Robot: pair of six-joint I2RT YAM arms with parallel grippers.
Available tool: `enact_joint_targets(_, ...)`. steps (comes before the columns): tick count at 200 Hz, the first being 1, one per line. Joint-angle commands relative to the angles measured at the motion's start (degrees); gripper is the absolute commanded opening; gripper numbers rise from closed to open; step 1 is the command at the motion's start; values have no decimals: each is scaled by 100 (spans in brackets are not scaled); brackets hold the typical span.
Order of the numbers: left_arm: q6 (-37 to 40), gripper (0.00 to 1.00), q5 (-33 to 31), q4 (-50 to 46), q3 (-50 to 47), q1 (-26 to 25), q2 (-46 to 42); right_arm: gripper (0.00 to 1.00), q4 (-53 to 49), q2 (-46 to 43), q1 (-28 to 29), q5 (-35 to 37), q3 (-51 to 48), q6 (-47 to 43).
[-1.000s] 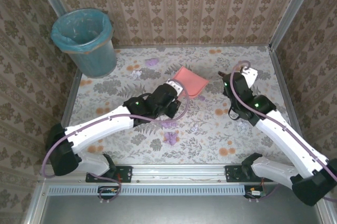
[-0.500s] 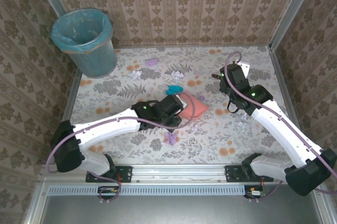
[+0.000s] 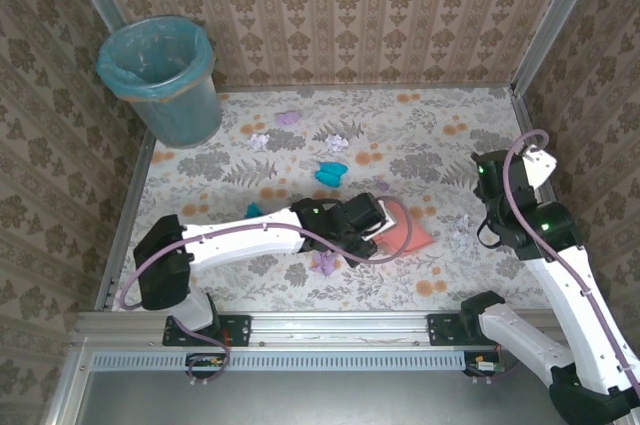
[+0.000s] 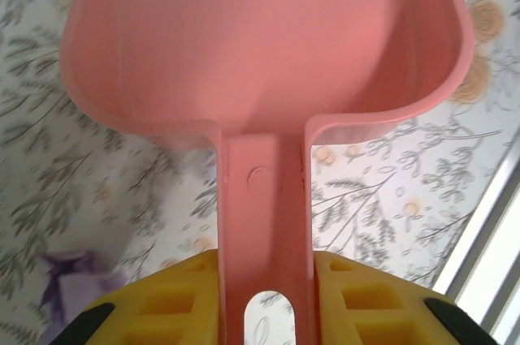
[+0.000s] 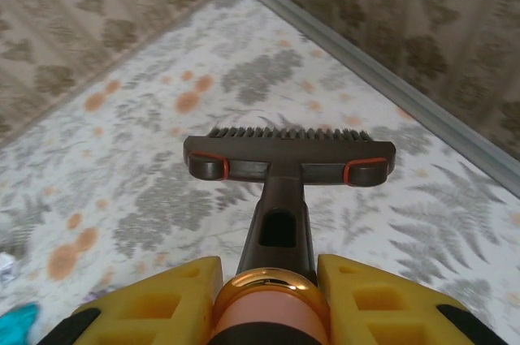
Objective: Sweep away the paper scraps from the table
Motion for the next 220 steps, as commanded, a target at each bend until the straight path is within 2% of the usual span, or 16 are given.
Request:
enact_joint_targets(1, 262, 0, 267, -11, 273, -135, 243, 0, -982, 66, -219, 217, 49, 658)
enact_joint_targets(81, 257, 0, 410, 54, 909, -197, 1295, 0, -1433, 335, -415, 158, -160, 752)
enact_joint_targets(125, 295, 0, 336, -5, 1125, -198, 1565, 0, -1301, 361, -408, -216, -512, 625)
enact_joint_targets(173, 251, 0, 194, -32, 1264, -198, 1797, 0, -1282, 153, -402, -890, -671, 431)
enact_joint_targets(220, 194, 0, 197, 61, 1329, -198, 1912, 0, -1232, -214, -384, -1842, -811, 524)
